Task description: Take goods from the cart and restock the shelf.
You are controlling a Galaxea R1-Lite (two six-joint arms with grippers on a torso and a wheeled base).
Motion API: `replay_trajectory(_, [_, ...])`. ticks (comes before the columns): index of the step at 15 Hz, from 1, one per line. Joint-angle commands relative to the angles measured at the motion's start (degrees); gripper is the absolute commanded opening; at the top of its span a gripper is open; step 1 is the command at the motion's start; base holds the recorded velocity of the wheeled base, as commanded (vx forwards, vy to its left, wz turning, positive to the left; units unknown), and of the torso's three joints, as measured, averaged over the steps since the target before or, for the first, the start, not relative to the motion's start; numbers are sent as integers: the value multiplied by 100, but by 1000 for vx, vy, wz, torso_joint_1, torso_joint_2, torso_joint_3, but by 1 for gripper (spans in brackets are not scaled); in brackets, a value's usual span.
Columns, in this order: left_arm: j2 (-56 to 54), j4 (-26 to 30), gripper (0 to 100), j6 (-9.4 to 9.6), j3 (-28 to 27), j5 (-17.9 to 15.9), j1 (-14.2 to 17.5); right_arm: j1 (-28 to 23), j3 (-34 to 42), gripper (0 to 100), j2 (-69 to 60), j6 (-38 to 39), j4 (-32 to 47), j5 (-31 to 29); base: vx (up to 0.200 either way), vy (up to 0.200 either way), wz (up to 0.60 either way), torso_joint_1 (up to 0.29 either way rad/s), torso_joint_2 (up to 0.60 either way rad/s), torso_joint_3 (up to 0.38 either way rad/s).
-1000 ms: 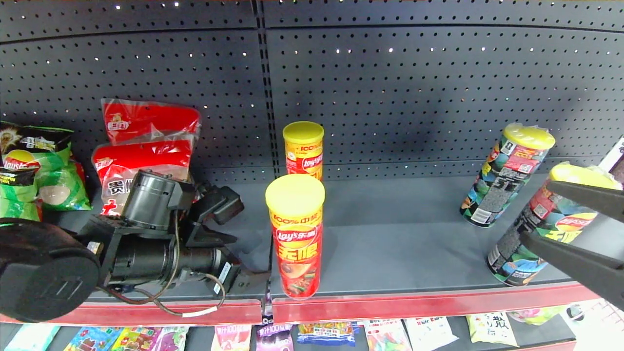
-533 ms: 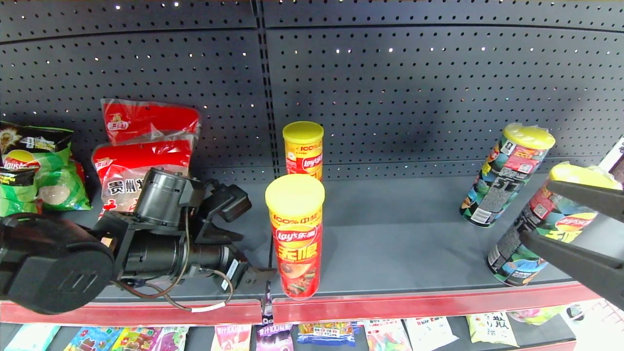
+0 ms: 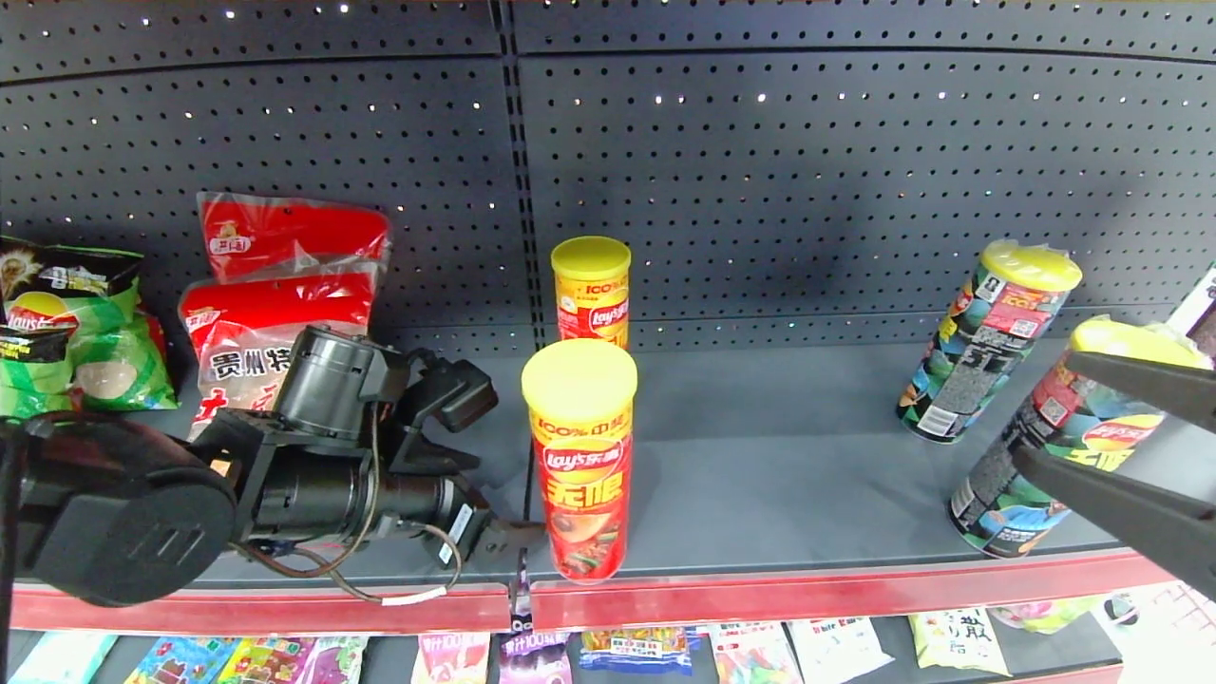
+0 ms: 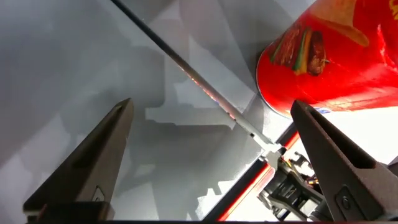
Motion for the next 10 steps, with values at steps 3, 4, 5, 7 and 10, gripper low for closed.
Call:
replay_trajectory(3, [166,3,100,-1,-212,1,-19,1,1,100,30,-2,-4,1,0,0,0,0,0,0])
replay_trajectory(4, [201,3,100,-1,-238,1,-27,1,-8,100,30,-2,-4,1,0,0,0,0,0,0])
replay_trajectory(5, [210,3,100,-1,-238,1,-27,1,1,100,22,-2,-4,1,0,0,0,0,0,0])
replay_trajectory(7, [157,3,100,-10,-159,18,-27,1,10,100,22,-2,-4,1,0,0,0,0,0,0])
replay_trajectory(10, [-405,3,100,-27,280,141,78,1,150,100,30,-2,5,1,0,0,0,0,0,0])
